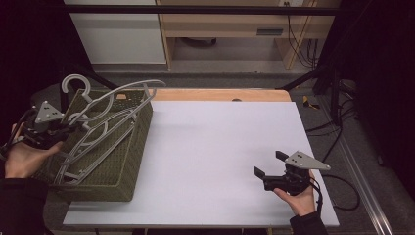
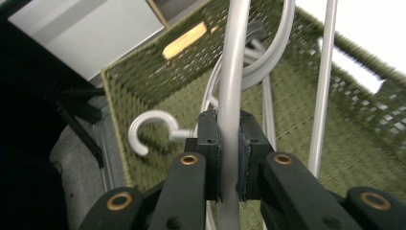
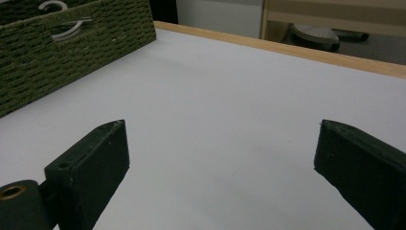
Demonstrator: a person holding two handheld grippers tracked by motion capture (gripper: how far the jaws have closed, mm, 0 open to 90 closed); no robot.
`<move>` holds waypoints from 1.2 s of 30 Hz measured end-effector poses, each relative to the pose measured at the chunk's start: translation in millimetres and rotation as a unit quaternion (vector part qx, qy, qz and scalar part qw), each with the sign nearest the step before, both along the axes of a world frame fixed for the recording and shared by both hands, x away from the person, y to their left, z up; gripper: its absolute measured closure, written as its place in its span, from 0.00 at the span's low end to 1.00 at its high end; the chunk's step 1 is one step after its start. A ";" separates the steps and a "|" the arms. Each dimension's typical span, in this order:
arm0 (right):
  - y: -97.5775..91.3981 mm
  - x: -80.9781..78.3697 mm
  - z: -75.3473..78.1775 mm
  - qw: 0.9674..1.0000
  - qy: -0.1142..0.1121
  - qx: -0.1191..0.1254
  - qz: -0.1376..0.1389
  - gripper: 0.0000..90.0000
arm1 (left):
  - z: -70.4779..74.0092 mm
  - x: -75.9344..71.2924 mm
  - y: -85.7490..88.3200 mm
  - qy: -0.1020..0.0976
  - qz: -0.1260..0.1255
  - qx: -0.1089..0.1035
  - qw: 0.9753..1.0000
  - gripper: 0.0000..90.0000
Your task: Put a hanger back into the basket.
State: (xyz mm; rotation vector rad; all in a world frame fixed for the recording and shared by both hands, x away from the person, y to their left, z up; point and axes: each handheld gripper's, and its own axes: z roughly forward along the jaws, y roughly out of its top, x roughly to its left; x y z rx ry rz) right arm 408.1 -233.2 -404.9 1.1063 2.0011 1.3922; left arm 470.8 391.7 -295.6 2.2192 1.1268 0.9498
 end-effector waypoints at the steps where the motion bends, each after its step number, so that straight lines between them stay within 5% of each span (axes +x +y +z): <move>1: 0.1 -0.2 0.0 1.000 0.001 0.000 -0.001 0.06 | -1.4 0.4 3.1 0.002 0.004 0.001 1.000 0.92; 20: -0.2 0.5 -0.7 1.000 -0.001 -0.001 0.000 0.06 | -30.7 3.9 41.5 0.036 0.070 0.006 0.997 0.92; 30: 0.0 0.4 -0.8 1.000 0.000 -0.002 0.000 0.06 | -46.4 11.0 34.6 0.064 0.075 0.021 0.995 0.92; 36: -0.1 0.5 -0.9 1.000 0.001 -0.003 0.003 0.05 | -65.3 17.4 30.5 0.087 0.074 0.001 0.993 0.91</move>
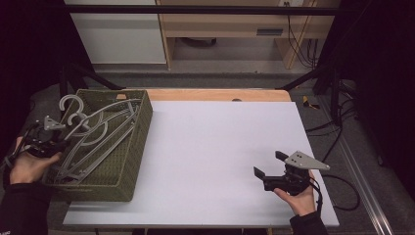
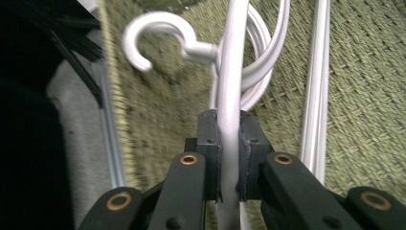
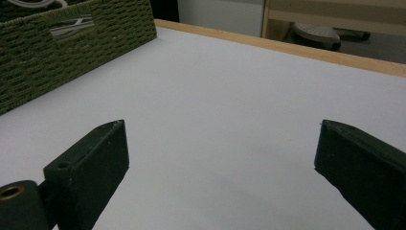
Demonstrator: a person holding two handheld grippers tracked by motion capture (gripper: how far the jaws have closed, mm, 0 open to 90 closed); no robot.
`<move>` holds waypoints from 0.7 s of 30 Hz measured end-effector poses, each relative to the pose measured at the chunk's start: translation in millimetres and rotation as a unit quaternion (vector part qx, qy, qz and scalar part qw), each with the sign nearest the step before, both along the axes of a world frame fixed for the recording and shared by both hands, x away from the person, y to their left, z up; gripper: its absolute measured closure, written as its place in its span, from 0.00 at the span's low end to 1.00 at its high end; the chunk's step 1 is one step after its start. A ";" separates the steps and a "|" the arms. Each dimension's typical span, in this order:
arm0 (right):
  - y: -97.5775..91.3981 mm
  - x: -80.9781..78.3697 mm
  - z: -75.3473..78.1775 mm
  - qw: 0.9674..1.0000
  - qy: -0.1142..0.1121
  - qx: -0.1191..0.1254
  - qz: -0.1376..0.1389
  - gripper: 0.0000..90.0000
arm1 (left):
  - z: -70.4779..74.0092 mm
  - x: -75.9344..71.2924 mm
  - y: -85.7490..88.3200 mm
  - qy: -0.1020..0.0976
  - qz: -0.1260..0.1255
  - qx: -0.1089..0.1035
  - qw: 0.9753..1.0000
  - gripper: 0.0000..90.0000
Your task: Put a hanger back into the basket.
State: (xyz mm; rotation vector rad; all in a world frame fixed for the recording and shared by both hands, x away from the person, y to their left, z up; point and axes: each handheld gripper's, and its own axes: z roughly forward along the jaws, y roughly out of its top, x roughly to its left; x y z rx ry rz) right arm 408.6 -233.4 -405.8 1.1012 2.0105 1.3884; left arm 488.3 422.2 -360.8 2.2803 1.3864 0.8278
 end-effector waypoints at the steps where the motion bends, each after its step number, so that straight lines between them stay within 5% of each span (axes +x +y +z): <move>1: -0.1 0.1 -0.1 1.000 -0.001 -0.001 -0.001 0.06 | -3.2 1.1 -0.2 0.005 0.001 -0.002 1.000 0.91; 6: 0.3 0.4 -0.4 1.000 0.001 -0.003 0.000 0.05 | -16.1 4.0 5.1 0.028 0.013 -0.047 0.998 0.91; 13: 0.4 0.3 0.0 1.000 0.000 -0.001 0.002 0.05 | -20.9 8.4 5.7 0.048 0.027 -0.046 0.997 0.91; 19: 0.5 0.3 0.6 1.000 -0.001 -0.002 0.000 0.05 | -25.6 13.5 1.7 0.083 0.035 -0.010 0.996 0.81; 21: 0.2 0.1 0.8 1.000 -0.001 -0.003 0.002 0.05 | -25.4 13.1 1.1 0.081 0.035 -0.006 0.996 0.78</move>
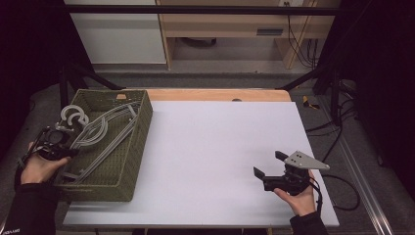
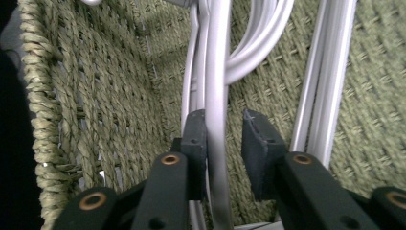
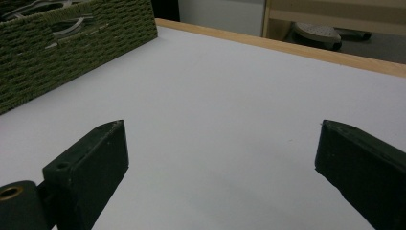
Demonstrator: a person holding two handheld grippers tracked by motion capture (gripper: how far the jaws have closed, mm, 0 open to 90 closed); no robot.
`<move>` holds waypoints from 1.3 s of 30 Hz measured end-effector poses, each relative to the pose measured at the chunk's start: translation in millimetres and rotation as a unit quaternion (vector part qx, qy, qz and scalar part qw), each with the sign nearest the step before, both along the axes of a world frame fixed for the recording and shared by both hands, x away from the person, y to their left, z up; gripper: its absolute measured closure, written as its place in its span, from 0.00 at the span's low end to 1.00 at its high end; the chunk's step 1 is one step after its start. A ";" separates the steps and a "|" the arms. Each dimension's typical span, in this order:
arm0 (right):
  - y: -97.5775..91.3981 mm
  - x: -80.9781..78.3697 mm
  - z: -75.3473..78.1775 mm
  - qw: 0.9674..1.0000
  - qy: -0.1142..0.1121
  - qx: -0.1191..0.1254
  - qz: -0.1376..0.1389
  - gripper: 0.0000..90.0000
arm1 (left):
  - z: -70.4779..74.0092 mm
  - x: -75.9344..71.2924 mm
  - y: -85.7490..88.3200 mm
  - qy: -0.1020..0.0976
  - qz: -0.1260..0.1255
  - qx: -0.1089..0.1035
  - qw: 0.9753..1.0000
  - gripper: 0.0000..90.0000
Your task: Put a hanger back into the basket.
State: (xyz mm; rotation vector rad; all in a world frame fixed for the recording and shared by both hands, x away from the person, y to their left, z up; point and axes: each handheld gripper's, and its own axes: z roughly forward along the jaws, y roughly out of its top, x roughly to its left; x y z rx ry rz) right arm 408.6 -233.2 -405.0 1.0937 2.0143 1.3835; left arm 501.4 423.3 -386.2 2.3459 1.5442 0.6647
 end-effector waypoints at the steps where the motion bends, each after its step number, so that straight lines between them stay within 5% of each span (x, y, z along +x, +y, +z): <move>1: -0.1 0.0 0.1 1.000 0.000 0.000 0.000 0.05 | 0.8 -0.8 0.4 -0.006 0.001 -0.004 1.000 0.76; 8: 0.2 -0.4 0.6 1.000 0.000 0.000 0.000 0.05 | 7.2 -5.6 2.4 -0.038 0.009 -0.008 0.999 0.68; 13: 0.5 -0.8 1.1 1.000 -0.001 0.004 -0.002 0.05 | 18.6 -15.2 2.9 -0.080 0.009 -0.043 0.996 0.61; 17: -0.2 -1.1 1.9 1.000 -0.005 0.004 -0.003 0.05 | 29.1 -29.9 -7.4 -0.119 -0.016 -0.081 0.989 0.54; 20: 0.3 -1.2 2.0 1.000 -0.007 0.004 -0.006 0.05 | 36.1 -43.6 -20.0 -0.153 -0.040 -0.109 0.981 0.49; 23: 1.1 -1.6 2.3 1.000 -0.007 0.007 -0.005 0.05 | 40.2 -57.7 -34.6 -0.189 -0.062 -0.146 0.969 0.43; 26: 0.9 -1.5 2.5 1.000 -0.011 0.006 -0.006 0.05 | 43.0 -70.2 -50.4 -0.203 -0.089 -0.173 0.960 0.36; 27: 0.7 -1.7 2.7 1.000 -0.011 0.006 -0.006 0.05 | 43.0 -75.2 -57.2 -0.211 -0.101 -0.186 0.954 0.35; 31: -0.2 -1.9 3.3 1.000 -0.013 0.007 -0.008 0.04 | 41.2 -88.4 -77.7 -0.233 -0.128 -0.218 0.939 0.30; 32: -0.3 -1.9 3.6 1.000 -0.014 0.008 -0.008 0.04 | 40.1 -91.0 -82.4 -0.233 -0.136 -0.221 0.937 0.28; 34: -0.5 -2.2 3.9 1.000 -0.014 0.010 -0.008 0.04 | 35.9 -95.1 -92.7 -0.242 -0.142 -0.239 0.930 0.26; 39: -1.4 -2.6 4.1 1.000 -0.013 0.014 -0.012 0.04 | 20.6 -100.1 -112.8 -0.238 -0.163 -0.247 0.925 0.16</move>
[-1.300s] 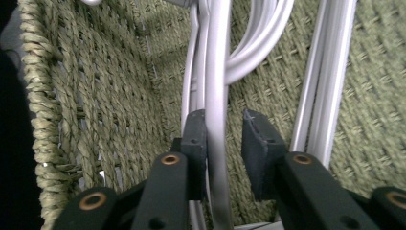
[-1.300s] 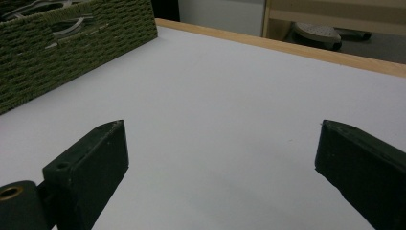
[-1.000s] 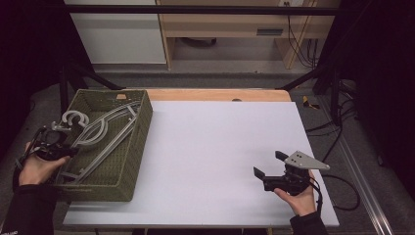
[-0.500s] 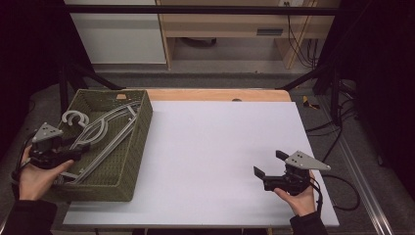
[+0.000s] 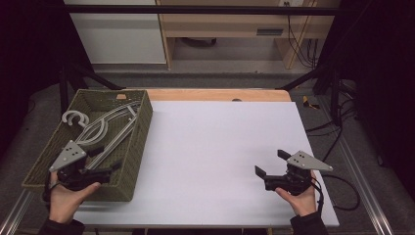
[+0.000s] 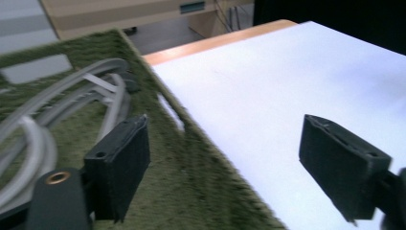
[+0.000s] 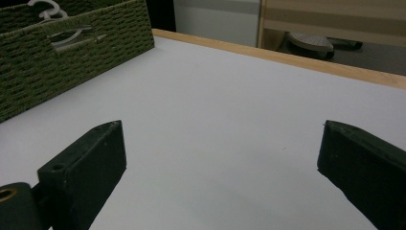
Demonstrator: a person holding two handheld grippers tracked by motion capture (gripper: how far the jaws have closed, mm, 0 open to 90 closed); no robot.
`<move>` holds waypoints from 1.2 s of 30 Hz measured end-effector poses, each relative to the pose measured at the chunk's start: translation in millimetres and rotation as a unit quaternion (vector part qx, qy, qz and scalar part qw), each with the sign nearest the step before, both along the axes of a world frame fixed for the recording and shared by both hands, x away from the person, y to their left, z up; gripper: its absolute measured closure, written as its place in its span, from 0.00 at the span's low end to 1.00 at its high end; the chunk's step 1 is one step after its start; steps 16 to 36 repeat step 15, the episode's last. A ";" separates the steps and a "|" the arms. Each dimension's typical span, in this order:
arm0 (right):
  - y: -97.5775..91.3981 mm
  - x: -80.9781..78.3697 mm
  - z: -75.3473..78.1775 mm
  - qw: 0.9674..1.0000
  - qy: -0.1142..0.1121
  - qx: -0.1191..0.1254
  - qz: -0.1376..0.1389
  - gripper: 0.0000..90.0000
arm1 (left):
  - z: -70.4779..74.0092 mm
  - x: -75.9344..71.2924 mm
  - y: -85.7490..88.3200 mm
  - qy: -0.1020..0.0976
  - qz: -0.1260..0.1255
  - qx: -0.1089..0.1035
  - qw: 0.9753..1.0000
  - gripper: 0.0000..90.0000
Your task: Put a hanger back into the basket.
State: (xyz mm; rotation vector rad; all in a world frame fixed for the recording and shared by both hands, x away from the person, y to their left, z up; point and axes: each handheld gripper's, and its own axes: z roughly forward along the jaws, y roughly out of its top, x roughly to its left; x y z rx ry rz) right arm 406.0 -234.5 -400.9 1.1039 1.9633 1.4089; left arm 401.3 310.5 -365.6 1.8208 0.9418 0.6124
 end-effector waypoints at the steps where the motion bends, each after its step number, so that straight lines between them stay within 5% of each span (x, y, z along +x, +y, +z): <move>1: -0.6 -0.2 -0.2 1.000 0.000 -0.001 -0.001 0.04 | -3.1 -1.4 -2.5 -0.003 -0.004 -0.003 1.000 0.16; 15: -11.2 -5.6 0.8 1.000 -0.008 0.001 -0.005 0.04 | -21.1 -10.5 -21.7 -0.008 -0.029 -0.008 1.000 0.10; 36: -11.2 -5.6 0.8 1.000 -0.008 0.001 -0.005 0.04 | -21.1 -10.5 -21.7 -0.008 -0.029 -0.008 1.000 0.10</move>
